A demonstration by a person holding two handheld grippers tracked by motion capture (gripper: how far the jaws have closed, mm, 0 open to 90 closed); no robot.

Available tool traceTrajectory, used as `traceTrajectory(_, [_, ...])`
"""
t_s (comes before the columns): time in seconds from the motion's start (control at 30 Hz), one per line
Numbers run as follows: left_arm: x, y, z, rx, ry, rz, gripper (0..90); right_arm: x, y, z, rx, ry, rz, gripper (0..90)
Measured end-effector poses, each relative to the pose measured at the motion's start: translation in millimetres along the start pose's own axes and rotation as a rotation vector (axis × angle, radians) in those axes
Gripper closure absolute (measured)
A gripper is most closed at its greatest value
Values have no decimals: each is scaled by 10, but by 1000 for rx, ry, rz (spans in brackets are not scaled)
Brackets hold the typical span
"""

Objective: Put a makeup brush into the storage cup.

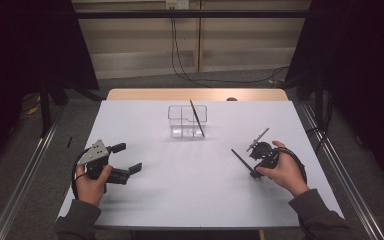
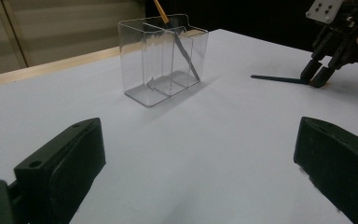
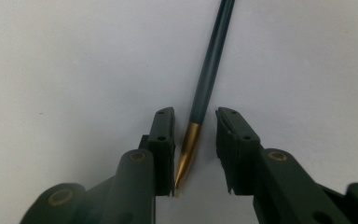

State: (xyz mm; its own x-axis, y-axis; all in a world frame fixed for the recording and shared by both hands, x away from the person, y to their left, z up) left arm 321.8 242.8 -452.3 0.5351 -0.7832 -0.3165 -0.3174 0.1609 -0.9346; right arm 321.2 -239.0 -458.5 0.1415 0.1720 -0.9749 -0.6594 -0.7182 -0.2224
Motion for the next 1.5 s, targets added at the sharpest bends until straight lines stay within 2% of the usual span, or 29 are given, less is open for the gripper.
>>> traceTrajectory(0.27, [-7,3,6,11,-4,8,18,10,-10,-28,46,2,-5,837])
traceTrajectory(0.3, [0,9,14,8,21,9,18,12,-11,-27,52,3,-5,839])
traceTrajectory(0.33, [-2,11,10,11,-4,12,18,12,-13,-24,56,5,-3,839])
traceTrajectory(0.4, [-1,14,10,9,-4,13,18,6,-19,-26,60,3,9,839])
traceTrajectory(0.63, [0,13,10,4,0,14,18,20,-23,-39,56,-5,-5,840])
traceTrajectory(0.67, [1,14,9,4,1,16,18,6,-22,-33,62,-5,10,840])
traceTrajectory(0.73, [2,15,13,4,7,17,18,8,-20,-38,44,-1,4,841])
traceTrajectory(1.07, [3,23,8,-15,5,14,18,-4,7,-70,45,-32,-13,842])
traceTrajectory(1.1, [0,21,14,-6,6,19,18,-11,7,-66,52,-34,-8,842])
traceTrajectory(1.23, [8,26,9,-8,8,28,17,-13,30,-85,32,-43,-26,842])
traceTrajectory(1.27, [13,30,9,-14,19,27,17,-27,34,-82,37,-44,-18,842])
traceTrajectory(1.4, [17,25,14,2,10,33,17,-72,46,-74,20,-46,-41,841])
traceTrajectory(1.5, [29,21,2,-8,21,35,17,-112,44,-68,21,-50,-45,842])
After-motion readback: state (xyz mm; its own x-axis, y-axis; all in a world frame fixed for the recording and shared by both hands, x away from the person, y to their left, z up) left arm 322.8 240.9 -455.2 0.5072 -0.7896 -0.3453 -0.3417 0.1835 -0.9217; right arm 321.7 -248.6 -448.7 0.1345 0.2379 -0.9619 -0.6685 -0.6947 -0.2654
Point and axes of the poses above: each handheld gripper's, and its own axes: x roughly forward along the jaws, y roughly out of its underside, z roughly to its left, the point moved 1 cm from there along x, roughly forward along the jaws, and after that the axes turned 5 degrees about -x, right-handed, at the moved point
